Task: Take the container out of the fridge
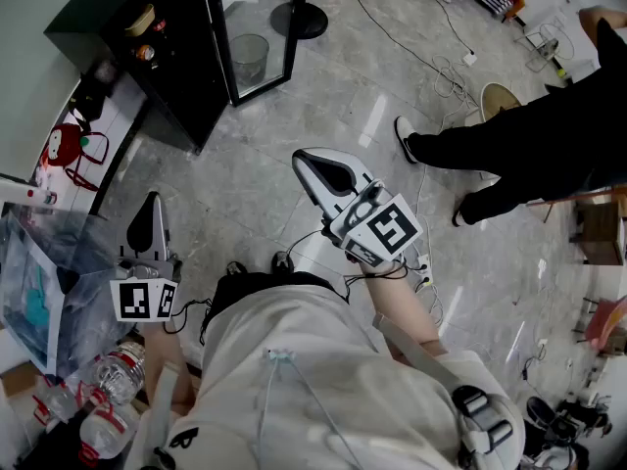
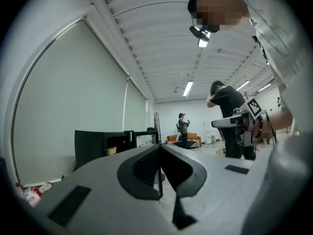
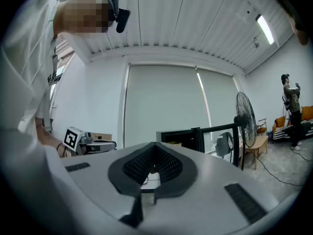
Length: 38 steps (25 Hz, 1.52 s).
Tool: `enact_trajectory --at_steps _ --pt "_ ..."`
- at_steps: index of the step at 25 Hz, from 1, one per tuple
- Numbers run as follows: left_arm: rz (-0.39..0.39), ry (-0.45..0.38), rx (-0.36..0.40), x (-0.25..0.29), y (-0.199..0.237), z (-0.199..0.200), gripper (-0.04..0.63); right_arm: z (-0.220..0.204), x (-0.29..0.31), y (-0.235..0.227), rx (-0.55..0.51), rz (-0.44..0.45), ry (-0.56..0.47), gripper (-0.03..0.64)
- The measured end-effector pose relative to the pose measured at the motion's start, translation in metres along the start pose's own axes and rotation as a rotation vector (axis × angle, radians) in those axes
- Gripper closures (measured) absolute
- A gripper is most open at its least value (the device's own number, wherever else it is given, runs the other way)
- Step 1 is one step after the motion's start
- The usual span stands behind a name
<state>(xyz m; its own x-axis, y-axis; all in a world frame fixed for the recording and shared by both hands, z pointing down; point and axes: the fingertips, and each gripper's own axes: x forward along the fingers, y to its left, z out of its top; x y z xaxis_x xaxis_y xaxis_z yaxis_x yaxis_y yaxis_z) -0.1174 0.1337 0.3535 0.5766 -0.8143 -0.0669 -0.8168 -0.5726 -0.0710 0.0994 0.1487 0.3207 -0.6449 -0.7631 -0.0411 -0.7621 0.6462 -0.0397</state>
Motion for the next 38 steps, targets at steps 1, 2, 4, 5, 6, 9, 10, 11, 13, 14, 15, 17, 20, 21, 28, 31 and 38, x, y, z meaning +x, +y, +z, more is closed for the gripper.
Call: enact_trajectory --at_steps 1,2,4,5,6,9,10,11,13,14,15,17,20,21,28,31,38 --pt "-0.017 0.009 0.016 0.000 0.001 0.004 0.588 -0.003 -0.001 0.002 0.010 -0.009 -0.004 0.604" --pt "-0.036 0.015 0.029 0.001 0.001 0.008 0.588 -0.005 -0.003 0.003 0.018 -0.019 -0.007 0.604" --pt "-0.073 0.016 0.036 0.007 -0.002 0.011 0.588 -0.008 -0.008 0.002 0.025 -0.044 -0.004 0.604" --pt "-0.088 0.014 0.032 0.011 -0.004 0.011 0.588 -0.010 -0.010 0.001 0.023 -0.056 0.003 0.604" --pt "-0.098 0.013 0.027 0.013 -0.005 0.010 0.588 -0.011 -0.011 0.000 0.022 -0.062 0.011 0.604" --pt "-0.100 0.013 0.021 0.012 -0.002 0.007 0.588 -0.016 -0.008 0.003 0.026 -0.052 0.017 0.604" --pt "-0.098 0.014 0.022 0.012 -0.001 0.006 0.588 -0.017 -0.006 0.004 0.027 -0.046 0.016 0.604" --pt "-0.098 0.016 0.022 0.011 0.000 0.006 0.588 -0.018 -0.005 0.005 0.028 -0.040 0.017 0.604" --pt "-0.101 0.022 0.022 0.009 -0.001 0.004 0.588 -0.020 -0.006 0.007 0.030 -0.034 0.021 0.604" --pt "-0.102 0.025 0.022 0.008 -0.001 0.003 0.588 -0.021 -0.006 0.008 0.031 -0.032 0.023 0.604" --pt "-0.102 0.027 0.022 0.008 -0.002 0.002 0.588 -0.022 -0.007 0.008 0.033 -0.031 0.024 0.604" --pt "-0.101 0.031 0.029 0.007 -0.003 0.001 0.588 -0.023 -0.007 0.008 0.041 -0.027 0.023 0.604" --pt "-0.106 0.036 0.034 0.009 -0.009 -0.001 0.588 -0.024 -0.008 0.005 0.068 -0.025 0.011 0.603" --pt "-0.107 0.038 0.032 0.009 -0.011 -0.002 0.588 -0.024 -0.009 0.004 0.076 -0.027 0.007 0.603" --pt "-0.112 0.033 0.025 0.020 -0.020 -0.001 0.588 -0.017 -0.021 -0.005 0.082 -0.027 -0.013 0.603" --pt "-0.096 0.033 0.030 0.021 -0.028 0.001 0.588 -0.018 -0.029 -0.006 0.092 -0.010 0.003 0.603" --pt "-0.090 0.029 0.069 0.041 -0.039 0.007 0.588 -0.028 -0.038 -0.021 0.111 0.012 0.023 0.603"
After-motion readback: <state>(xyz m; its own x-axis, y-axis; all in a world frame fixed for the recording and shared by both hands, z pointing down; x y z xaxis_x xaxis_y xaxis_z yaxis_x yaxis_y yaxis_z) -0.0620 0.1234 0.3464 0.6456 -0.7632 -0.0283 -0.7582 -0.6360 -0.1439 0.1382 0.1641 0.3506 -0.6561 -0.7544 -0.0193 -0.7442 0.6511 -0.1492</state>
